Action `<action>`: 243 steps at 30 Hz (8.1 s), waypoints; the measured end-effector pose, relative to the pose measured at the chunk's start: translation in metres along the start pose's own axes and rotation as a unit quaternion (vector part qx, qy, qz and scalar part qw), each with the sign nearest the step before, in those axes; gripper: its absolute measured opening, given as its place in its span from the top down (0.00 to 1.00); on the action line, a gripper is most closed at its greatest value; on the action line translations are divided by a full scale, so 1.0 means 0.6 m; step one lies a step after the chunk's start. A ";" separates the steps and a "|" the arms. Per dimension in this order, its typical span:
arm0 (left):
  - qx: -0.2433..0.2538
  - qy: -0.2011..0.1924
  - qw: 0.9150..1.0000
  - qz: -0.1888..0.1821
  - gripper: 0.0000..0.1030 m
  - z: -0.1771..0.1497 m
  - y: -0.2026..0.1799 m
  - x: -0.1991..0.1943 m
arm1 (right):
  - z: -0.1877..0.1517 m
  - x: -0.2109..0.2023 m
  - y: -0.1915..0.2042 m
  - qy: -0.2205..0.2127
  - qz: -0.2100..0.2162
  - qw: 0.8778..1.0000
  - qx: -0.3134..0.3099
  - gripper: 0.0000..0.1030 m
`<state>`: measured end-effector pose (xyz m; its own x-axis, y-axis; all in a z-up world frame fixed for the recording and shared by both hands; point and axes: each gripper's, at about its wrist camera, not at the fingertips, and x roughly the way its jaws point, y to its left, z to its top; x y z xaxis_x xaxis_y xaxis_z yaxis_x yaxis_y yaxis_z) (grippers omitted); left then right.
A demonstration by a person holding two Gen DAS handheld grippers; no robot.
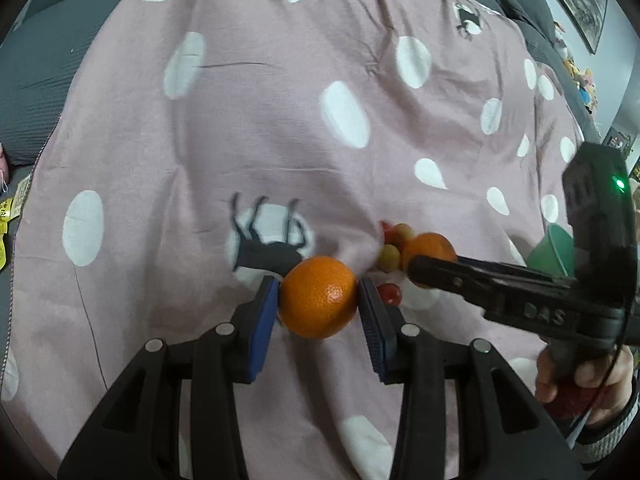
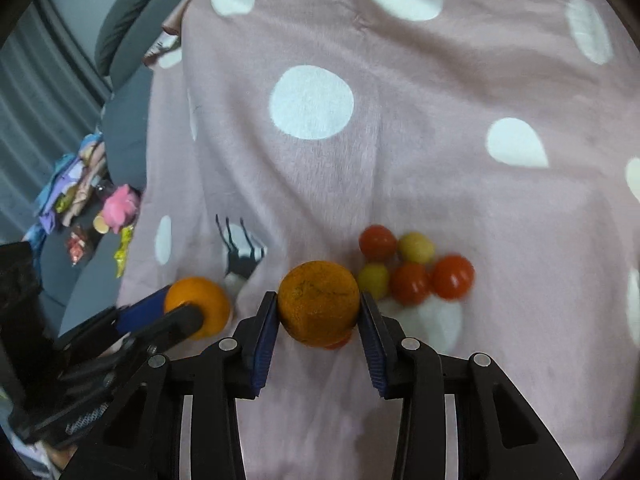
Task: Organize fruits
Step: 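Carry both oranges over the green bowl and release them inside, then grasp a red cherry tomato with the left gripper while the right gripper grasps another, then carry both red cherry tomatoes to the green bowl and release them inside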
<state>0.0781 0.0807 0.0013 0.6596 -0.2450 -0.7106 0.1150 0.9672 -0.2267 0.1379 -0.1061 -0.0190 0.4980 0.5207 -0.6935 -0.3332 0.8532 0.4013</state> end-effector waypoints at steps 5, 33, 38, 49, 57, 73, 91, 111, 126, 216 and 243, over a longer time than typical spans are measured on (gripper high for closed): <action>0.004 0.001 1.000 -0.005 0.61 -0.010 -0.023 -0.022 | -0.029 -0.040 -0.010 -0.006 0.006 1.000 0.011 0.60; 0.171 0.021 0.973 -0.155 0.60 -0.037 -0.376 -0.036 | -0.188 -0.360 -0.179 -0.156 -0.114 0.976 0.098 0.60; 0.196 0.028 0.962 -0.187 0.60 -0.026 -0.445 -0.004 | -0.202 -0.386 -0.221 -0.170 -0.157 0.966 0.116 0.60; 0.226 0.074 0.955 -0.175 0.60 -0.039 -0.518 0.079 | -0.207 -0.368 -0.266 -0.149 -0.179 0.963 0.134 0.60; 0.211 0.066 0.960 -0.169 0.40 -0.039 -0.497 0.069 | -0.208 -0.365 -0.265 -0.138 -0.193 0.962 0.136 0.58; 0.085 0.039 0.994 -0.058 0.31 -0.087 -0.220 -0.049 | -0.199 -0.374 -0.181 -0.161 -0.134 0.975 0.077 0.56; -0.006 0.051 0.998 -0.041 0.33 -0.127 -0.088 -0.065 | -0.176 -0.230 -0.056 -0.057 -0.078 0.995 -0.024 0.56; 0.093 0.103 0.990 -0.019 0.54 -0.021 -0.126 0.140 | -0.147 -0.149 -0.089 -0.022 -0.057 0.998 -0.011 0.56; 0.082 0.098 0.992 -0.007 0.75 -0.010 -0.084 0.150 | -0.088 -0.078 -0.096 -0.008 -0.029 0.999 -0.014 0.56; 0.206 0.064 0.963 -0.161 0.75 -0.021 -0.469 0.042 | -0.166 -0.356 -0.243 -0.134 -0.129 0.976 0.111 0.68; 0.178 0.078 0.973 -0.127 0.34 -0.066 -0.391 0.035 | -0.209 -0.416 -0.298 -0.168 -0.134 0.961 0.176 0.57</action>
<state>0.0355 -0.1538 0.0131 0.4588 -0.4602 -0.7601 0.5288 0.8289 -0.1826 -0.0270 -0.3927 0.0073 0.7779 0.2108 -0.5920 0.1055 0.8849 0.4537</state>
